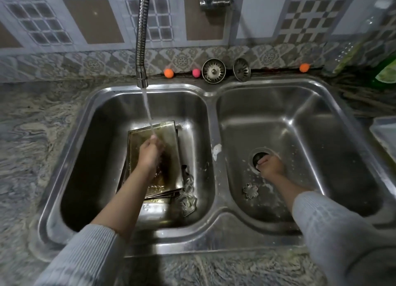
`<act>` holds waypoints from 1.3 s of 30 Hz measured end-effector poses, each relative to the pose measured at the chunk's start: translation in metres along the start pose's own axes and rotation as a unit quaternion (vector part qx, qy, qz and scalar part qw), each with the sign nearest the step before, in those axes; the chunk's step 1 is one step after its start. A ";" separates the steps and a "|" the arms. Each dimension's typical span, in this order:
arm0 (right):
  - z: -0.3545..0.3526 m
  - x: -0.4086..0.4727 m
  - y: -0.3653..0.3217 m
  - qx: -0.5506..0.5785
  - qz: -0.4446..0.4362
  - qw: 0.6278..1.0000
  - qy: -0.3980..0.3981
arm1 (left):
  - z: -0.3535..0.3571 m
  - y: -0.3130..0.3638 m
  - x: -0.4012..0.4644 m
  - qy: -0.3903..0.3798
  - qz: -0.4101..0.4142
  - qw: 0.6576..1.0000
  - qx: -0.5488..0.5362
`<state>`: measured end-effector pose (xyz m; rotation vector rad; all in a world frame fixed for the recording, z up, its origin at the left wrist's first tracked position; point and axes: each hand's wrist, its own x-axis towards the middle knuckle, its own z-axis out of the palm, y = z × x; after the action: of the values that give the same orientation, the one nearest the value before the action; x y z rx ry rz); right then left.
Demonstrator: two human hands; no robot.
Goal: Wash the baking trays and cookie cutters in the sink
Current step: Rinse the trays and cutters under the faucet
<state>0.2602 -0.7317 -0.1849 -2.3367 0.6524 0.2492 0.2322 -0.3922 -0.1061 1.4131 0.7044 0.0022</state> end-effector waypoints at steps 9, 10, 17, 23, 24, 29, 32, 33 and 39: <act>0.004 0.008 0.013 0.001 -0.003 1.000 0.006 | 0.004 -0.005 0.001 -0.005 0.002 1.000 0.007; 0.004 0.009 0.014 -0.001 -0.002 1.000 0.006 | 0.005 -0.005 0.000 -0.008 0.002 1.000 -0.007; -0.012 0.007 0.006 -0.018 -0.025 1.000 -0.001 | 0.004 -0.005 -0.002 -0.017 0.003 0.999 -0.034; -0.037 -0.021 -0.008 -0.077 -0.136 0.986 -0.054 | 0.003 -0.004 -0.008 0.000 0.046 0.998 0.049; -0.040 -0.029 -0.008 -0.105 -0.151 0.981 -0.065 | 0.002 -0.004 -0.008 0.002 0.055 0.996 0.068; -0.043 -0.053 0.004 -0.219 -0.162 0.954 -0.123 | -0.001 -0.003 -0.012 0.013 0.104 0.988 0.115; -0.040 -0.053 0.009 -0.226 -0.144 0.950 -0.160 | -0.004 -0.005 -0.011 0.009 0.131 0.984 0.123; -0.040 -0.052 0.010 -0.222 -0.137 0.950 -0.170 | -0.005 -0.004 -0.012 0.008 0.135 0.983 0.122; -0.048 -0.044 0.004 -0.178 -0.112 0.961 -0.180 | -0.010 0.001 -0.010 0.000 0.153 0.981 0.122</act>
<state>0.2205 -0.7498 -0.1364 -2.5815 0.1688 0.7167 0.2200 -0.3873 -0.1007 1.7464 0.4917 0.1627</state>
